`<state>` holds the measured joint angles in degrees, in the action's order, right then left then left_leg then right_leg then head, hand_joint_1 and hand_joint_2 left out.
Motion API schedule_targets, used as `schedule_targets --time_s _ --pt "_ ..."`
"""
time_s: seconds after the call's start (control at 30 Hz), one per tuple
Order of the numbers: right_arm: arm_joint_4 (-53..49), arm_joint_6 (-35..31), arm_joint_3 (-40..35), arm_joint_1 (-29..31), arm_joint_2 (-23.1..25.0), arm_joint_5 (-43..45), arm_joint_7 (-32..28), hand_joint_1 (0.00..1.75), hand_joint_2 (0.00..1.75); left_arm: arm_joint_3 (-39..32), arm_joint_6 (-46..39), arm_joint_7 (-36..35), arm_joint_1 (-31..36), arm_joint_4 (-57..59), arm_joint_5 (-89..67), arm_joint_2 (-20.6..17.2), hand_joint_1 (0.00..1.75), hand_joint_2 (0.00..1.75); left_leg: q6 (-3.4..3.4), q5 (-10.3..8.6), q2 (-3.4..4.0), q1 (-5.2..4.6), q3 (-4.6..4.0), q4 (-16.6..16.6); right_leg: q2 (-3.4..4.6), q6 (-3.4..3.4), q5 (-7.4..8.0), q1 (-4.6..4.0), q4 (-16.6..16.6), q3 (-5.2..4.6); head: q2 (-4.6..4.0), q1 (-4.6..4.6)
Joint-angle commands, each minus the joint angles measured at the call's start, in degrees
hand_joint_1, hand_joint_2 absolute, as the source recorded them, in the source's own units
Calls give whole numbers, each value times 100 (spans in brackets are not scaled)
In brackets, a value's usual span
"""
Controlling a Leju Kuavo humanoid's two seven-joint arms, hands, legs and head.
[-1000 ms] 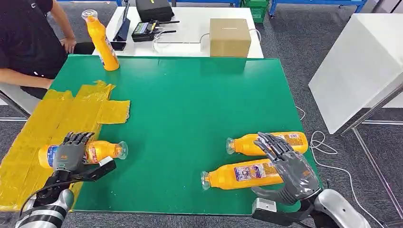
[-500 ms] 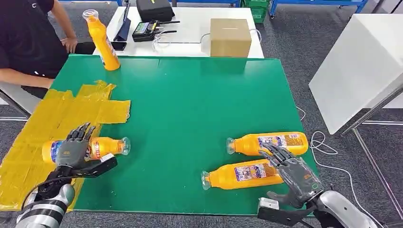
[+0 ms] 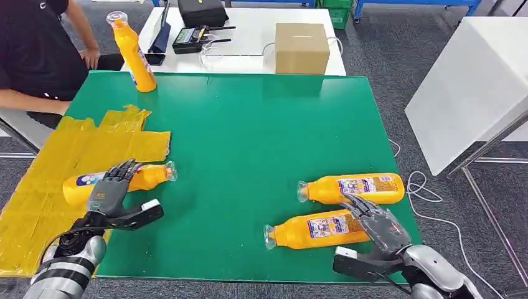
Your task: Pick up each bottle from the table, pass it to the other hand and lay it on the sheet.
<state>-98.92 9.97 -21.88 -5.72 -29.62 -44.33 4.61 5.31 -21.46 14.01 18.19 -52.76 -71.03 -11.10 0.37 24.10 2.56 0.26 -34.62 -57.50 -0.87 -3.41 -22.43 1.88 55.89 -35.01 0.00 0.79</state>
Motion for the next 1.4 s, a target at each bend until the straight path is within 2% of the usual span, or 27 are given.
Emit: schedule_targets --time_s 0.03,0.17,0.37,0.43,0.57,0.6,0.63,0.67,0.7,0.73,0.77,0.8,0.87,0.9,0.97,1.0,1.13,1.17,1.23,1.33,1.37,1.4 --pt "687 -49 -78 161 424 -53 108 0 175 -188 63 427 -173 -812 1061 274 0 175 -2 11 -26 16 20 0 4 26 -4 -15 -11 25 0 0" --pt "955 -80 -198 81 550 -80 127 0 175 -296 264 575 -308 -1199 1508 415 0 175 -2 12 -28 16 19 -1 1 27 -6 -15 -10 25 0 0" --pt "1170 -119 -305 100 589 -112 136 0 175 -272 257 670 -292 -1184 1615 466 0 175 -3 8 -18 10 11 2 2 20 -4 -9 -8 13 0 0" --pt "1513 -78 -457 136 625 -210 225 0 175 -189 333 703 -243 -1216 1695 543 0 175 -3 5 -21 13 10 4 -3 19 -2 -13 -13 14 0 0" --pt "2458 236 -1109 248 365 -473 327 0 175 105 465 709 37 -922 1810 685 0 175 0 2 -27 13 10 6 -11 15 0 -13 -17 18 0 -2" --pt "2611 231 -1241 237 329 -480 318 21 175 164 436 715 83 -839 1849 705 0 175 0 3 -39 16 17 7 -18 19 -2 -16 -21 29 0 0" --pt "2732 237 -1396 221 290 -486 318 124 175 226 414 711 112 -764 1867 706 0 175 1 4 -52 20 27 9 -25 25 -3 -20 -27 42 0 -4" --pt "2817 189 -1589 231 229 -501 370 143 175 297 369 713 149 -700 1929 703 0 175 0 3 -24 17 29 6 -14 18 -1 -18 -23 32 0 0" --pt "2826 165 -1593 209 228 -495 380 143 175 303 365 713 152 -697 1932 705 0 175 0 3 -22 16 35 8 -19 14 -2 -17 -29 34 0 0" --pt "2826 165 -1593 209 228 -495 380 143 175 303 365 713 152 -697 1932 705 0 175 0 2 -60 25 45 13 -37 29 -3 -26 -41 56 0 -2" --pt "2826 165 -1593 209 228 -495 380 143 175 303 365 713 152 -697 1932 705 0 175 2 13 -36 19 63 3 -31 15 -13 -20 -28 23 0 0" --pt "2772 157 -1624 218 204 -483 394 143 175 314 362 711 143 -711 1944 685 0 175 0 15 -53 29 85 7 -39 19 -18 -31 -44 32 0 -4" --pt "2727 165 -1638 235 189 -454 421 143 175 323 364 708 135 -725 1960 669 0 175 -2 56 -24 43 160 9 -18 19 -51 -37 -54 102 0 -4" --pt "2727 165 -1638 235 189 -454 421 143 175 323 364 708 135 -725 1960 669 0 175 -3 59 -35 49 167 10 -18 25 -49 -44 -59 114 0 -4" --pt "2727 165 -1638 235 189 -454 421 143 175 323 364 708 135 -725 1960 669 0 175 -6 77 -10 49 209 8 0 22 -59 -43 -60 150 0 -2" --pt "2727 165 -1638 235 189 -454 421 143 175 323 364 708 135 -725 1960 669 0 175 -4 71 -27 50 202 12 -10 27 -56 -45 -65 147 0 -4" --pt "2806 199 -1895 275 184 -460 612 175 175 421 413 685 184 -773 2050 691 0 175 -4 73 -36 53 209 12 -15 30 -56 -49 -71 158 0 -2" --pt "2844 128 -1925 263 208 -437 670 175 175 436 416 676 180 -801 2092 708 0 175 -2 81 -20 54 222 9 -6 23 -58 -49 -69 170 0 -4" --pt "2858 41 -1993 260 209 -405 743 175 175 434 473 684 150 -886 2241 743 0 175 -2 71 -51 55 203 16 -23 33 -51 -52 -77 157 0 -4" --pt "2793 -178 -1891 273 355 -193 827 175 175 266 1033 774 22 -1248 3025 890 0 175 -2 98 0 62 250 5 18 27 -64 -55 -73 190 0 -4" --pt "2603 -494 -1597 134 446 142 772 175 175 -14 1776 747 -182 -1550 3907 1014 0 175 -4 99 -3 63 248 6 15 32 -65 -55 -75 192 0 -2" --pt "2356 -670 -1424 33 481 314 719 175 175 -160 2072 698 -359 -1804 4277 1052 0 175 -2 115 28 62 273 1 32 25 -71 -53 -69 208 0 -4"
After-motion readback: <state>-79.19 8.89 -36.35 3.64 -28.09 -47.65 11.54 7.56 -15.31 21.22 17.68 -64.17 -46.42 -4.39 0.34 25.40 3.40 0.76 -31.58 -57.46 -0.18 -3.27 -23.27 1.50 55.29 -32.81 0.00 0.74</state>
